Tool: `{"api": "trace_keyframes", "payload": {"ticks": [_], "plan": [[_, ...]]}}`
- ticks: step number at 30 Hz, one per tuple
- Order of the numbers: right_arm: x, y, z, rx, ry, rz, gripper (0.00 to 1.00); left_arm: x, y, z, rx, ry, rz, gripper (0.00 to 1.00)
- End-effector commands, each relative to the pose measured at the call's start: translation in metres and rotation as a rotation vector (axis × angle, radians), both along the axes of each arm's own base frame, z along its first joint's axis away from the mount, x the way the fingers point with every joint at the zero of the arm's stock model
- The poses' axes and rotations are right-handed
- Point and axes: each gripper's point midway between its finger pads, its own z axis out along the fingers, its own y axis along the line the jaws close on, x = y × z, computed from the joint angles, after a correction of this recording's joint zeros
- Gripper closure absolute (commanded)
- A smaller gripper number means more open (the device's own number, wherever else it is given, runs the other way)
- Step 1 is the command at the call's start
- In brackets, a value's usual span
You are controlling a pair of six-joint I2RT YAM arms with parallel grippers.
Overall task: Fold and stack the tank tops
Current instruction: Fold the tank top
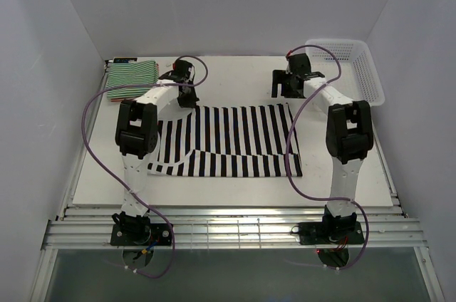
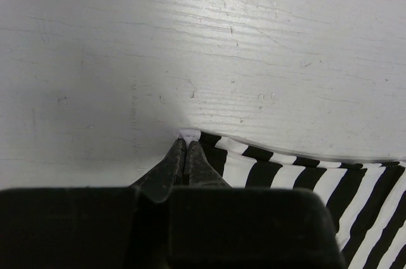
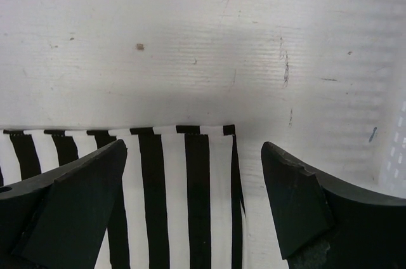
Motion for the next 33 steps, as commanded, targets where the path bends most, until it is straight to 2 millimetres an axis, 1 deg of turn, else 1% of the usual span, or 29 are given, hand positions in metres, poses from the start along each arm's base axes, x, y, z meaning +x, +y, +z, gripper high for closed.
{"api": "trace_keyframes", "payload": {"ticks": [1, 2, 4, 5, 7, 8, 10, 11, 12, 14, 16, 19, 22, 24, 25, 27, 28, 30, 31, 32, 33], "plan": [[0.019, -0.001, 0.007, -0.01, -0.051, -0.053, 0.07, -0.003, 0.005, 0.01, 0.014, -0.03, -0.007, 1.0], [0.019, 0.0, 0.002, -0.01, -0.043, -0.053, 0.04, -0.004, 0.005, 0.01, 0.014, -0.028, -0.013, 1.0], [0.021, -0.001, -0.001, -0.006, -0.041, -0.066, 0.01, -0.004, 0.005, 0.009, 0.013, -0.026, -0.016, 1.0], [0.023, -0.002, -0.002, -0.008, -0.047, -0.074, 0.05, -0.004, 0.004, 0.008, 0.011, -0.024, -0.017, 1.0], [0.026, -0.003, -0.006, -0.011, -0.052, -0.086, 0.1, -0.004, 0.004, 0.007, 0.009, -0.023, -0.015, 1.0], [0.027, -0.004, -0.008, -0.016, -0.054, -0.093, 0.18, -0.005, 0.003, 0.006, 0.009, -0.021, -0.017, 1.0], [0.029, -0.006, -0.012, -0.02, -0.056, -0.105, 0.24, -0.005, 0.004, 0.006, 0.008, -0.021, -0.012, 1.0], [0.031, -0.006, -0.012, -0.023, -0.067, -0.117, 0.3, -0.005, 0.004, 0.006, 0.008, -0.021, -0.012, 1.0], [0.031, -0.008, -0.017, -0.026, -0.06, -0.119, 0.32, -0.005, 0.003, 0.005, 0.009, -0.019, -0.014, 1.0], [0.032, -0.008, -0.021, -0.026, -0.056, -0.134, 0.36, -0.005, 0.004, 0.004, 0.01, -0.018, -0.011, 1.0], [0.032, -0.009, -0.027, -0.029, -0.045, -0.144, 0.44, -0.006, 0.005, 0.003, 0.012, -0.015, -0.007, 1.0], [0.031, -0.011, -0.033, -0.03, -0.042, -0.158, 0.45, -0.006, 0.006, 0.002, 0.015, -0.013, -0.006, 1.0], [0.031, -0.011, -0.037, -0.035, -0.035, -0.16, 0.49, -0.006, 0.006, 0.002, 0.02, -0.016, -0.005, 1.0], [0.029, -0.013, -0.04, -0.037, -0.028, -0.163, 0.5, -0.006, 0.006, 0.002, 0.021, -0.016, -0.005, 1.0], [0.029, -0.012, -0.041, -0.035, -0.028, -0.162, 0.53, -0.006, 0.006, 0.002, 0.02, -0.016, -0.006, 1.0], [0.028, -0.012, -0.045, -0.035, -0.017, -0.16, 0.55, -0.005, 0.007, 0.003, 0.02, -0.019, -0.004, 1.0], [0.027, -0.011, -0.046, -0.035, -0.013, -0.158, 0.58, -0.006, 0.007, 0.003, 0.02, -0.017, -0.002, 1.0], [0.025, -0.011, -0.05, -0.037, -0.004, -0.157, 0.59, -0.005, 0.006, 0.005, 0.02, -0.024, -0.005, 1.0], [0.024, -0.01, -0.051, -0.032, 0.0, -0.154, 0.65, -0.005, 0.007, 0.004, 0.021, -0.022, -0.003, 1.0], [0.023, -0.011, -0.052, -0.032, 0.005, -0.155, 0.68, -0.005, 0.007, 0.005, 0.021, -0.024, -0.004, 1.0], [0.022, -0.01, -0.051, -0.03, 0.006, -0.154, 0.75, -0.004, 0.007, 0.006, 0.02, -0.027, -0.004, 1.0]]}}
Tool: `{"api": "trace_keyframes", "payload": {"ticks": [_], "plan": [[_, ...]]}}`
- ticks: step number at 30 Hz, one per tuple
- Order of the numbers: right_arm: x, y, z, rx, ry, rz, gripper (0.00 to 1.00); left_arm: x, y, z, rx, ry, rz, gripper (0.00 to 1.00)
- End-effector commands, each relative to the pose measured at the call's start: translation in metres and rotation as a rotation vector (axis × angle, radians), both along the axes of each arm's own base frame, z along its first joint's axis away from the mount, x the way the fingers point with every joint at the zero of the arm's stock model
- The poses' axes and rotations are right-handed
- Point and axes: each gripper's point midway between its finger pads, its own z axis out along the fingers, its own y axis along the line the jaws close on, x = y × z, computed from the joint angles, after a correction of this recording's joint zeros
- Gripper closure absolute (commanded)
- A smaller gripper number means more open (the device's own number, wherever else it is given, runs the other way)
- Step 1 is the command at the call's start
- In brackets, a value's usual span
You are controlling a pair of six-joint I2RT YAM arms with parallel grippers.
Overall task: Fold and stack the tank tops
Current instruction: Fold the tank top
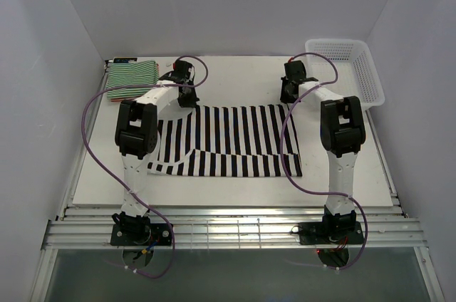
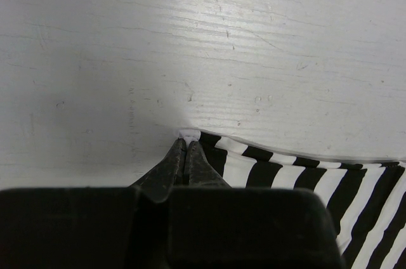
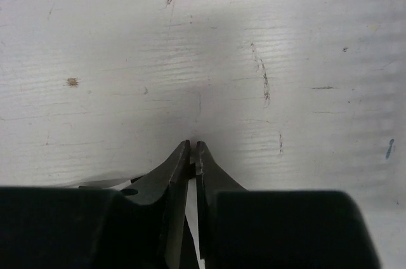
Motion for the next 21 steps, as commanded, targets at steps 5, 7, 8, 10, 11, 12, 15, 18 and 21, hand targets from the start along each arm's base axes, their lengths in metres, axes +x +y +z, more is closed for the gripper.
{"api": "trace_keyframes", "payload": {"ticks": [5, 7, 8, 10, 11, 12, 15, 18, 21], "plan": [[0.006, 0.006, 0.018, 0.025, -0.071, 0.008, 0.92, -0.005, 0.006, 0.014, 0.018, -0.016, 0.0, 1.0], [0.007, 0.005, 0.033, 0.018, -0.104, 0.024, 0.92, -0.006, 0.006, 0.02, 0.011, -0.025, -0.001, 1.0], [0.008, 0.005, 0.044, 0.022, -0.134, 0.027, 0.92, -0.006, 0.005, 0.023, 0.006, -0.03, -0.005, 1.0], [0.002, 0.004, 0.048, 0.017, -0.146, 0.045, 0.92, -0.009, 0.003, 0.03, -0.007, -0.044, -0.011, 1.0], [0.0, 0.004, 0.059, 0.023, -0.169, 0.052, 0.92, -0.01, 0.002, 0.032, -0.013, -0.051, -0.01, 1.0], [-0.001, 0.004, 0.064, 0.026, -0.188, 0.06, 0.92, -0.01, 0.001, 0.035, -0.02, -0.063, -0.01, 1.0], [-0.015, 0.003, 0.073, 0.04, -0.22, 0.068, 0.92, -0.017, 0.001, 0.042, -0.039, -0.085, -0.014, 1.0], [-0.031, 0.003, 0.074, 0.054, -0.215, 0.09, 0.92, -0.025, 0.001, 0.05, -0.054, -0.112, -0.013, 1.0], [-0.044, 0.006, 0.078, 0.076, -0.229, 0.113, 0.92, -0.033, 0.001, 0.062, -0.071, -0.151, -0.018, 1.0]]}}
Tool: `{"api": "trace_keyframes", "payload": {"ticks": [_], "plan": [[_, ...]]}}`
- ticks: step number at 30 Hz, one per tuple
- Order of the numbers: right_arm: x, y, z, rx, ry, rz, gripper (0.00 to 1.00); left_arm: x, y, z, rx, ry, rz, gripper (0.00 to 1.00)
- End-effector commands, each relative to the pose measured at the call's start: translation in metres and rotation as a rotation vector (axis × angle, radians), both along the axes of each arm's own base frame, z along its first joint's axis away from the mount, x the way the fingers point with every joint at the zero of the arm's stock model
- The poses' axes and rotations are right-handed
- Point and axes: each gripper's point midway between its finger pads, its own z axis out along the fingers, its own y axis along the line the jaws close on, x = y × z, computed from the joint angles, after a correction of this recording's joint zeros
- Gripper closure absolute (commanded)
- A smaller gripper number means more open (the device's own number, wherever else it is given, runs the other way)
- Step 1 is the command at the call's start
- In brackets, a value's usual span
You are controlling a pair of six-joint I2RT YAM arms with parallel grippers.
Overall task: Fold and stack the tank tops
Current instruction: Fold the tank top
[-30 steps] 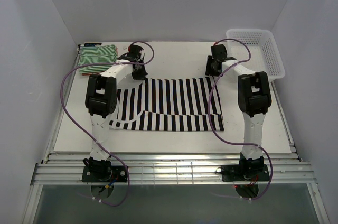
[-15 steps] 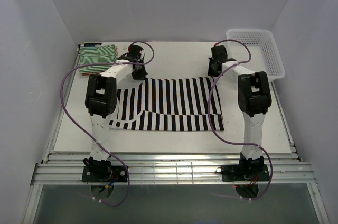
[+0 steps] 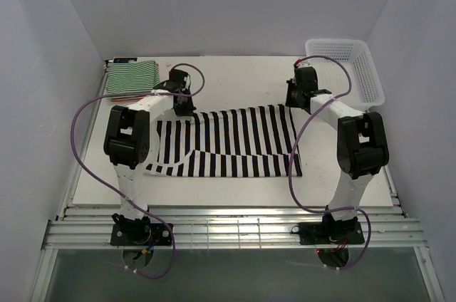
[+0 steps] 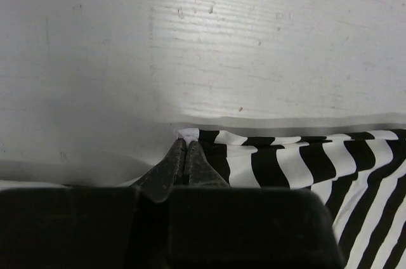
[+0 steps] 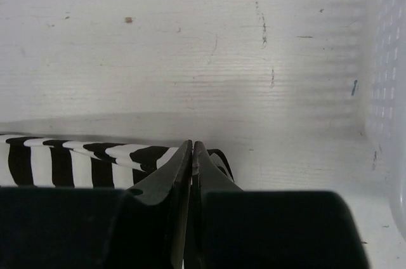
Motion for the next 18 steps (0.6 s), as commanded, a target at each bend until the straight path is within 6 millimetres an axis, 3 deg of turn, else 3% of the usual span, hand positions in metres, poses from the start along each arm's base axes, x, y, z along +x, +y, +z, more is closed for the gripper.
{"api": "trace_keyframes", "payload": {"ticks": [1, 2, 4, 5, 10, 18], "plan": [[-0.002, 0.01, 0.025, 0.038, -0.092, 0.051, 0.92, 0.008, -0.007, 0.058, -0.057, -0.163, -0.012, 1.0], [-0.01, 0.008, 0.026, 0.044, -0.091, 0.049, 0.92, -0.001, -0.006, 0.053, -0.054, -0.154, -0.013, 1.0], [-0.019, 0.008, 0.028, 0.055, -0.09, 0.056, 0.92, -0.004, -0.011, 0.068, -0.095, -0.2, -0.036, 1.0], [-0.023, 0.008, 0.037, 0.062, -0.107, 0.057, 0.92, -0.013, -0.012, 0.062, -0.096, -0.191, -0.047, 1.0], [-0.047, 0.002, 0.039, 0.064, -0.107, 0.06, 0.92, -0.019, -0.016, 0.083, -0.107, -0.277, -0.088, 1.0], [-0.066, 0.0, 0.045, 0.081, -0.119, 0.065, 0.92, -0.042, -0.013, 0.077, -0.097, -0.26, -0.074, 1.0]]}}
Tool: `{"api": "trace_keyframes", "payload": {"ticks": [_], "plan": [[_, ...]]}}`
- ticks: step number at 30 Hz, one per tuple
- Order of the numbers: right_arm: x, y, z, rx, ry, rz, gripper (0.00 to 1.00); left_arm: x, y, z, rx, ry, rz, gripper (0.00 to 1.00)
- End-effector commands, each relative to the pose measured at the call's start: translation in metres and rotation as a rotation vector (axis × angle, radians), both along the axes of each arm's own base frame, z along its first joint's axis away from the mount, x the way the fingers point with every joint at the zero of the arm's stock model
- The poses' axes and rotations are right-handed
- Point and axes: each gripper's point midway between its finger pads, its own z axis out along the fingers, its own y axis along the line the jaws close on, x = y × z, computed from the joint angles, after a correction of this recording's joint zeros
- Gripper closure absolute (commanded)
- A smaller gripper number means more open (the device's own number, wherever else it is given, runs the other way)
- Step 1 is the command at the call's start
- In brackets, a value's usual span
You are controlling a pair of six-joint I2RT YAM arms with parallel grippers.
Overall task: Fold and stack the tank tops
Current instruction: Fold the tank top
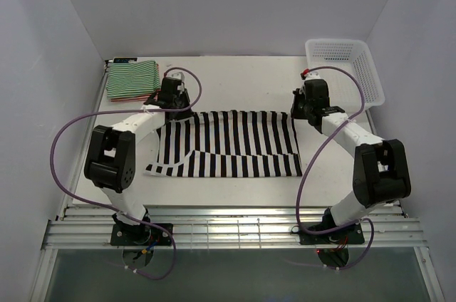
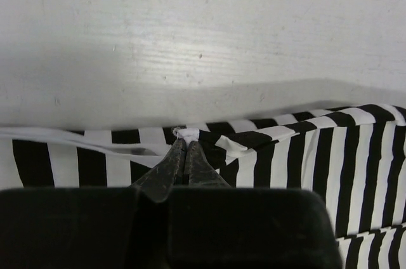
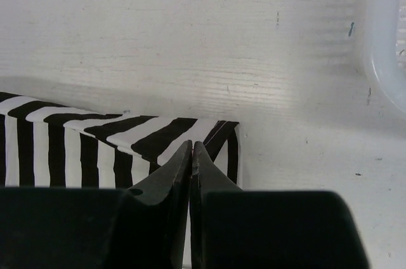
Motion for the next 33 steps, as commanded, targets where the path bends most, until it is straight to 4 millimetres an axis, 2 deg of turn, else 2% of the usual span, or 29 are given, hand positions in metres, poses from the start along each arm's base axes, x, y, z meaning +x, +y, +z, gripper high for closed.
{"api": "trace_keyframes", "payload": {"ticks": [1, 3, 5, 7, 8, 10, 18, 25, 33], "plan": [[-0.005, 0.003, 0.01, 0.021, -0.04, 0.016, 0.92, -0.013, -0.001, 0.014, -0.012, -0.038, -0.008, 1.0], [-0.011, 0.002, 0.012, 0.024, -0.044, 0.019, 0.92, -0.017, 0.001, 0.017, -0.018, -0.048, 0.006, 1.0], [-0.019, -0.001, 0.009, 0.019, -0.039, 0.016, 0.92, -0.028, 0.002, 0.01, -0.022, -0.029, 0.015, 1.0], [-0.023, -0.004, 0.007, 0.01, -0.033, 0.009, 0.92, -0.034, 0.002, 0.014, -0.043, -0.043, 0.019, 1.0], [-0.028, -0.005, 0.004, 0.005, -0.022, 0.008, 0.92, -0.043, 0.004, 0.006, -0.042, -0.025, 0.024, 1.0], [-0.034, -0.006, 0.0, 0.004, -0.009, 0.006, 0.92, -0.047, 0.003, 0.009, -0.055, -0.04, 0.018, 1.0], [-0.062, -0.009, -0.015, 0.014, 0.043, 0.014, 0.92, -0.073, 0.001, -0.017, -0.064, 0.014, 0.002, 1.0], [-0.081, -0.009, -0.028, 0.034, 0.084, 0.024, 0.92, -0.087, 0.004, -0.02, -0.067, 0.01, 0.017, 1.0], [-0.092, -0.01, -0.025, 0.04, 0.09, 0.03, 0.92, -0.1, 0.007, -0.027, -0.073, 0.029, 0.027, 1.0]]}}
